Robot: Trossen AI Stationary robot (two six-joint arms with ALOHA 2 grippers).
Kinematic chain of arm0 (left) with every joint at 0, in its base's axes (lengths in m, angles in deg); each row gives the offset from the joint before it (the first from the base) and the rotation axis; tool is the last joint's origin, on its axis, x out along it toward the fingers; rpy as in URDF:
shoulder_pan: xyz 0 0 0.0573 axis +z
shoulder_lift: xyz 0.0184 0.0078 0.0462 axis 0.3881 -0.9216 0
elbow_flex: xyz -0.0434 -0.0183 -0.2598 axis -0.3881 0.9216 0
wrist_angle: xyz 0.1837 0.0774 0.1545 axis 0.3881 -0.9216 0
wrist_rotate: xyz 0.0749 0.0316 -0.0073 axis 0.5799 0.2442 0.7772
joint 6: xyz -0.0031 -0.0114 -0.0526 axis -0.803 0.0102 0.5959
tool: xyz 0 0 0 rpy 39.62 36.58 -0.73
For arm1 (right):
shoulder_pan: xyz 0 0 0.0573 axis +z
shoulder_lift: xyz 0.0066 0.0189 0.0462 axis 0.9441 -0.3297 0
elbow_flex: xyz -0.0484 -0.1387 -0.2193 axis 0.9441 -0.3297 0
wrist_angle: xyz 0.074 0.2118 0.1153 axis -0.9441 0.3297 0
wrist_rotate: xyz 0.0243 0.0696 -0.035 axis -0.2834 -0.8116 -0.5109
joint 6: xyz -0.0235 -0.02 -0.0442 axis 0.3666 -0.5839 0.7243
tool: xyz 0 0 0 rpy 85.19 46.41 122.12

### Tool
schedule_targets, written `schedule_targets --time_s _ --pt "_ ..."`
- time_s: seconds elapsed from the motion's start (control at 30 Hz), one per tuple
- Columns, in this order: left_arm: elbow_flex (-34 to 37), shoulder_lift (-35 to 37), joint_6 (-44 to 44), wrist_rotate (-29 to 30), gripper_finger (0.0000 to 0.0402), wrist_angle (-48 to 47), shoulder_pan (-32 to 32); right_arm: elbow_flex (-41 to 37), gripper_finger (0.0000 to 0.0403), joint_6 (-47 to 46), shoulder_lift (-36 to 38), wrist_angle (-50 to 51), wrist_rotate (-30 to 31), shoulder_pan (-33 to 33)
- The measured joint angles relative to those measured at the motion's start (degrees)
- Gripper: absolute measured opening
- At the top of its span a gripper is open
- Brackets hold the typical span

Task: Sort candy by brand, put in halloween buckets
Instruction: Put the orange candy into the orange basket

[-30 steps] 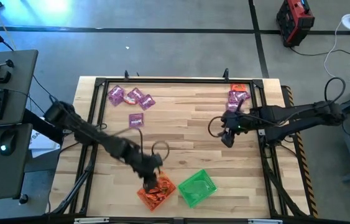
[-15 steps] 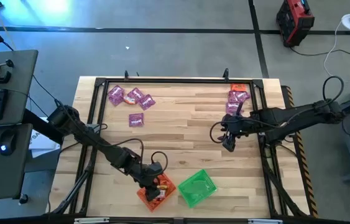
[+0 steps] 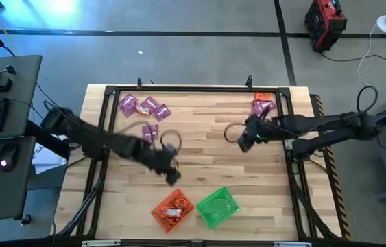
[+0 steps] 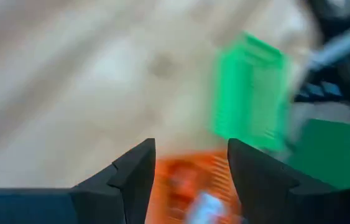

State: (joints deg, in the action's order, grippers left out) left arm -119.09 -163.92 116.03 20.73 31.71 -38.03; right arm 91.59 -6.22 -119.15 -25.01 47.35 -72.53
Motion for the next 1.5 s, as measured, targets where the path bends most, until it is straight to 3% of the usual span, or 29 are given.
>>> schedule_targets --time_s 0.17,0.3,0.4,0.5,0.63,0.73,0.83,1.13,1.5 --pt "0.11 4.65 -17.22 -3.18 0.0186 -7.79 15.58 0.0 0.0216 -0.78 -4.18 -6.16 0.7 -13.96" --pt "2.83 7.83 -30.55 -9.98 0.0186 -6.11 29.81 2.36 0.0215 3.42 -9.45 -10.0 -2.78 -25.84" --pt "4.91 9.2 -38.95 -15.06 0.0186 -3.89 39.52 6.39 0.0202 7.48 -13.72 -9.69 -0.33 -33.36" --pt "7.19 9.91 -43.56 -22.4 0.0186 -1.68 47.15 9.53 0.0163 7.6 -18.16 -7.24 5.1 -39.62" --pt "8.49 10.01 -48.14 -30.67 0.0186 -0.09 53.63 10.35 0.0062 4.31 -23.49 -5.96 6.35 -46.85" --pt "9.52 10.0 -49.47 -33.59 0.0186 1.83 56.35 10.34 0.0012 3.26 -27.31 -6.93 5.45 -50.57" --pt "10.1 10.0 -49.5 -33.9 0.0186 2.37 57.86 10.35 0.0013 2.18 -30.63 -8.11 2.78 -53.66" --pt "10.12 10.0 -49.12 -33.46 0.0186 3.47 58.81 10.37 0.0001 1.94 -37.31 -13.04 3.04 -58.54" --pt "10.12 10.0 -45.89 -33.27 0.0186 4.48 58.7 13.98 0.0 4.22 -43.41 -12.37 1.56 -59.97"
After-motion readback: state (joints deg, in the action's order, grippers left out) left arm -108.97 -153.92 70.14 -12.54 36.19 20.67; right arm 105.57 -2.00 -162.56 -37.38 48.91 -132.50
